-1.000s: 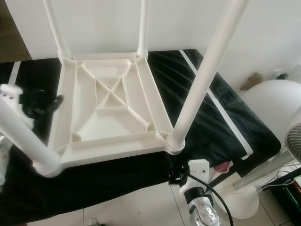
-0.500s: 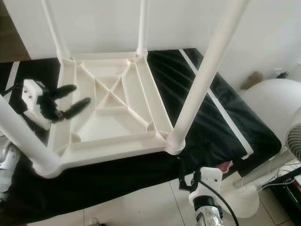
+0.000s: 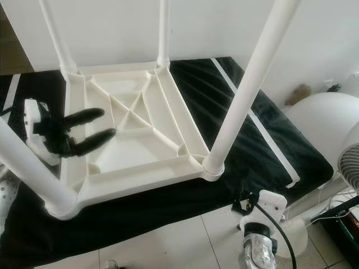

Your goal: Building children table

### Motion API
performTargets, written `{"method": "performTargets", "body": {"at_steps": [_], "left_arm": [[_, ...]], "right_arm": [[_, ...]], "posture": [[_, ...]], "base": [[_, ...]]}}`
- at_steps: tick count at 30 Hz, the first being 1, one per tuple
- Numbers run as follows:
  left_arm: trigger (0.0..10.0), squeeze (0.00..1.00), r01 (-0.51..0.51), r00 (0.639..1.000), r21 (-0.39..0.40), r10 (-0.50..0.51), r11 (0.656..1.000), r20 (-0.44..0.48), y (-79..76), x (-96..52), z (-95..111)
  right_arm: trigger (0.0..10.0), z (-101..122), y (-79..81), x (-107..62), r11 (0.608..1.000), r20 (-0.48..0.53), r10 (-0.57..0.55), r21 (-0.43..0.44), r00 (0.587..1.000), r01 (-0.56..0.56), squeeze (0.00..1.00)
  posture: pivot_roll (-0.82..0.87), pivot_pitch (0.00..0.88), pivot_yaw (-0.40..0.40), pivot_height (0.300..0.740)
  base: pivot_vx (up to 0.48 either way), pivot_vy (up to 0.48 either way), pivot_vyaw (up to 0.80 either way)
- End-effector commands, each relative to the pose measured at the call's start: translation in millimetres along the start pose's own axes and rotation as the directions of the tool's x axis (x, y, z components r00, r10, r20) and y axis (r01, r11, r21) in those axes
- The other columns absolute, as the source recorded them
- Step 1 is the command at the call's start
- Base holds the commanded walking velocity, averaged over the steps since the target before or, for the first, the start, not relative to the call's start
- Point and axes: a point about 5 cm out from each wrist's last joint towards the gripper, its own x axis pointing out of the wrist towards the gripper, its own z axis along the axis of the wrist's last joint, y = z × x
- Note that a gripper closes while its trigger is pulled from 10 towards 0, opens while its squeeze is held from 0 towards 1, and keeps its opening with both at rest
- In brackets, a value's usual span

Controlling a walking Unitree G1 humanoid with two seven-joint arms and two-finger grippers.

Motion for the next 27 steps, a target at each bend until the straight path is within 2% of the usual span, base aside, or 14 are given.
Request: {"method": "performTargets", "body": {"at_steps": [1, 6, 11, 15, 18, 19, 21, 23, 27], "left_arm": [[10.0, 0.0, 0.087, 0.996, -0.02, -0.088, 0.996, -0.022, -10.6, -1.6, -2], [10.0, 0.0, 0.133, 0.989, -0.077, -0.137, 0.988, -0.047, -26.4, -0.3, -12], [10.0, 0.0, 0.166, 0.985, -0.125, -0.171, 0.978, -0.026, -41.5, 6.0, -13], [10.0, 0.0, 0.173, 0.984, -0.14, -0.178, 0.975, -0.02, -45.6, 7.1, -13], [10.0, 0.0, 0.191, 0.981, -0.158, -0.194, 0.969, 0.001, -56.2, 10.4, -11], [10.0, 0.0, 0.191, 0.981, -0.158, -0.194, 0.969, 0.001, -56.2, 10.4, -11], [10.0, 0.0, 0.184, 0.983, -0.159, -0.184, 0.97, 0.015, -59.5, 11.8, -10], [10.0, 0.0, 0.183, 0.983, -0.165, -0.183, 0.969, 0.019, -61.5, 12.7, -10], [10.0, 0.0, 0.154, 0.988, -0.164, -0.151, 0.974, 0.031, -63.8, 13.0, -7]], "right_arm": [[10.0, -4, 3.3, 3.1, 1.0, -0.019, 0.001, -0.011, 1.0, -0.001, 0.0], [10.0, 4, 17.7, 16.6, 1.0, 0.017, 0.018, 0.009, 1.0, -0.018, 0.0], [10.0, 9, 26.5, 29.5, 0.998, 0.025, 0.05, 0.025, 0.998, -0.051, 0.0], [10.0, 9, 29.5, 34.7, 0.996, 0.017, 0.081, 0.032, 0.997, -0.082, 0.0], [10.0, 8, 36.4, 51.5, 0.98, -0.008, 0.194, 0.042, 0.981, -0.193, 0.0], [10.0, 8, 36.4, 51.5, 0.98, -0.008, 0.194, 0.042, 0.981, -0.193, 0.0], [10.0, 12, 36.4, 64.2, 0.975, 0.001, 0.222, 0.031, 0.975, -0.222, 0.0], [10.0, 13, 36.7, 69.6, 0.973, 0.002, 0.229, 0.034, 0.973, -0.229, 0.0], [10.0, 17, 45.0, 86.7, 0.957, -0.009, 0.289, 0.015, 0.957, -0.289, 0.0]], "posture": [[0.02, 0.054, -0.043, 0.74], [0.02, 0.054, -0.044, 0.74], [0.02, 0.052, -0.043, 0.74], [0.02, 0.05, -0.043, 0.74], [0.03, 0.049, -0.046, 0.74], [0.03, 0.049, -0.046, 0.74], [0.02, 0.049, -0.044, 0.74], [0.03, 0.05, -0.04, 0.74], [0.03, 0.052, -0.035, 0.74]], "base": [[0.0, 0.0, 0.0], [0.0, 0.0, 0.0], [0.0, 0.0, 0.0], [0.0, 0.0, 0.0], [0.0, 0.0, 0.0], [0.0, 0.0, 0.0], [0.0, 0.0, 0.0], [0.0, 0.0, 0.0], [0.0, 0.0, 0.0]]}}
